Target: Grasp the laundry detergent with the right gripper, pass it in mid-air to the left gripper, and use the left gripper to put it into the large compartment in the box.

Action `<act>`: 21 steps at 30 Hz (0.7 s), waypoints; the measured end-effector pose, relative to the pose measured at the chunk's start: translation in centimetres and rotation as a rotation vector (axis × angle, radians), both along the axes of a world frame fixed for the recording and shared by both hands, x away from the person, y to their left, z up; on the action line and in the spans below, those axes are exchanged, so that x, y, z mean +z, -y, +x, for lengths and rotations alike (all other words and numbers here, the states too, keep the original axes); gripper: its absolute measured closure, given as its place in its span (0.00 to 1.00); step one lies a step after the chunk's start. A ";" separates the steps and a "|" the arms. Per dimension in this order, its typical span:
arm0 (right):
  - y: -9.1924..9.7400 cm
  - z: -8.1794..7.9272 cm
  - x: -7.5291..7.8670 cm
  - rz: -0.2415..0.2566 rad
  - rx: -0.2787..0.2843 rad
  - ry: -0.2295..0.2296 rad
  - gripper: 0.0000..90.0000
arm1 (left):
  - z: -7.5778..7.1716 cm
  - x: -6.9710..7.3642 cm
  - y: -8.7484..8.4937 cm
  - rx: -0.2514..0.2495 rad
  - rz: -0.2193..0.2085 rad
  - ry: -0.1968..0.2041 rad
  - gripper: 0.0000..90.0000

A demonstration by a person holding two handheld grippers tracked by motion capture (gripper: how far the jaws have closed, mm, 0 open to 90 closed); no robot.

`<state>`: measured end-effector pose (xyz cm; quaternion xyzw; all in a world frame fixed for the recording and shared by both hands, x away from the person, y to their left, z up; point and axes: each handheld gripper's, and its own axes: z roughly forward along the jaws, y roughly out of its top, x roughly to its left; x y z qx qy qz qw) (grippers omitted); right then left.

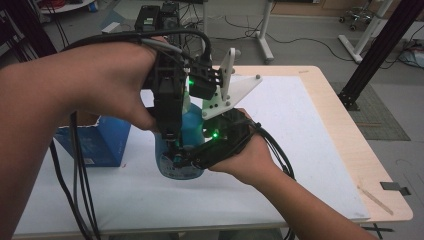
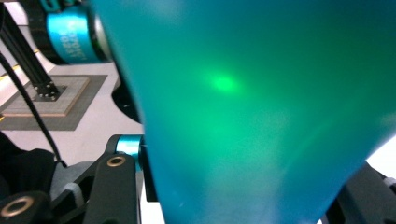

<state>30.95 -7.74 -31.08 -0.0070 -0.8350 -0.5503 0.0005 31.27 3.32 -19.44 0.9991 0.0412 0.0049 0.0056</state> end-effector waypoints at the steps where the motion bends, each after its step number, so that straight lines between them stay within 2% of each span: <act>1: 0.1 0.0 0.0 0.011 0.002 0.001 0.45 | 0.1 0.0 -0.1 0.002 0.003 0.000 0.43; 4: 0.4 0.0 0.1 0.016 -0.002 0.016 0.36 | 0.3 -0.1 -0.3 0.009 0.014 0.005 0.43; 8: 0.8 0.2 -0.1 -0.038 -0.014 0.012 0.25 | 0.5 0.0 -0.8 0.029 0.013 0.004 0.43; 12: 1.8 0.5 -0.3 -0.067 -0.033 0.022 0.24 | 0.6 0.4 -1.3 0.041 0.008 0.006 0.43; 14: 2.3 0.7 -0.3 -0.086 -0.048 0.029 0.15 | 0.7 0.7 -1.6 0.054 0.007 0.003 0.43; 21: 4.3 2.0 -0.3 -0.183 -0.081 0.014 0.12 | 0.8 2.3 -2.9 0.107 0.008 -0.003 0.43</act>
